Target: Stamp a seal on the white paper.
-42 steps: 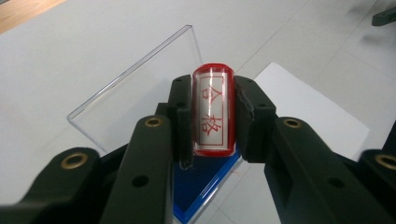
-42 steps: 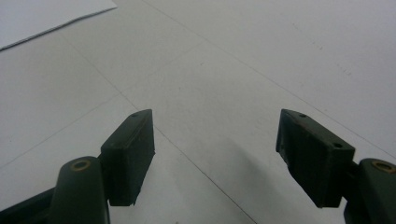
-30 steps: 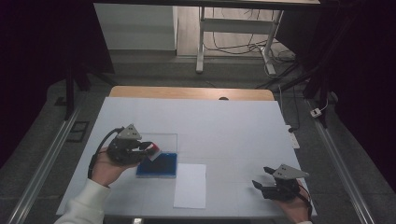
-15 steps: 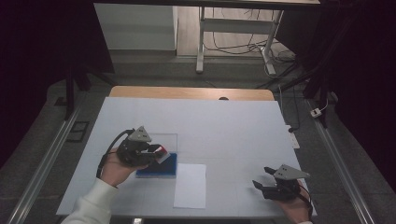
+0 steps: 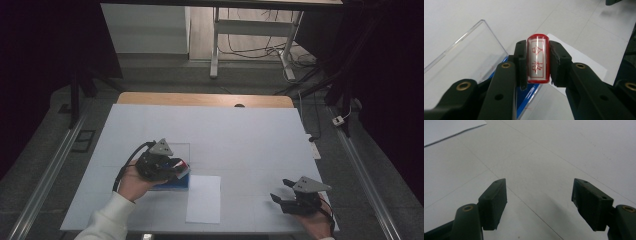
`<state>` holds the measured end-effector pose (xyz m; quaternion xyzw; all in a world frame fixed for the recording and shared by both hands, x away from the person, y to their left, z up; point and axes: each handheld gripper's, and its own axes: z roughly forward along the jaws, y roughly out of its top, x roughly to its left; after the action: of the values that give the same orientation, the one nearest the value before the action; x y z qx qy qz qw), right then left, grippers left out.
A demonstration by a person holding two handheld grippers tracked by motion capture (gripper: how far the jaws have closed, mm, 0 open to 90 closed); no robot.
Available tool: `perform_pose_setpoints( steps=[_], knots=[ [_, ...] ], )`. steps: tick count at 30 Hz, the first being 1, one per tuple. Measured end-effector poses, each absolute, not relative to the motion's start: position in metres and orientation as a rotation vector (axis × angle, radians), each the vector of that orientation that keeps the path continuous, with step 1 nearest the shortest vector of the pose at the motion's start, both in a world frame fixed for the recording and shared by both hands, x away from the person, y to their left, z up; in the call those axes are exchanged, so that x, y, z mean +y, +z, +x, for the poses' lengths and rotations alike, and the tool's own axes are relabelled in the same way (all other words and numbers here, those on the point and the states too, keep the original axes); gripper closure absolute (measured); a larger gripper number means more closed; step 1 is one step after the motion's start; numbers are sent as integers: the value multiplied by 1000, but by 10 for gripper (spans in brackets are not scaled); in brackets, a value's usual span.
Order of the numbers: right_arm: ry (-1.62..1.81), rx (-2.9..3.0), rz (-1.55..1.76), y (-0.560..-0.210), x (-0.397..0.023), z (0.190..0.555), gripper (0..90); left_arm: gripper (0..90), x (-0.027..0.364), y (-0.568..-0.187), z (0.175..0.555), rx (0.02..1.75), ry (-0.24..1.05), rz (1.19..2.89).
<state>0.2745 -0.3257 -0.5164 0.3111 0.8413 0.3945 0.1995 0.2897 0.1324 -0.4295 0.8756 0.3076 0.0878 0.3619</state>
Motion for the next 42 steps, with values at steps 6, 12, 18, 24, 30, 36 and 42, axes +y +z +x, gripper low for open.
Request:
perform_pose_setpoints(
  steps=[6,12,18,24,30,36,42],
  knots=[
    [1101,2356,866,-516,-326,274,280,699,124,-432,290,779,213,2262],
    [1100,2356,867,-517,-326,274,281,699,115,-435,290,755,199,2282],
    [1098,2356,865,-517,-326,274,281,699,105,-441,289,733,177,2304],
    [1095,2358,863,-517,-326,274,282,699,96,-447,288,717,155,2327],
    [1096,2361,859,-517,-326,275,282,699,87,-455,288,709,134,2340],
    [1093,2364,857,-517,-326,275,285,699,77,-460,287,682,113,2367],
    [1091,2366,855,-518,-326,275,286,699,68,-467,287,668,105,2400]
  ],
)
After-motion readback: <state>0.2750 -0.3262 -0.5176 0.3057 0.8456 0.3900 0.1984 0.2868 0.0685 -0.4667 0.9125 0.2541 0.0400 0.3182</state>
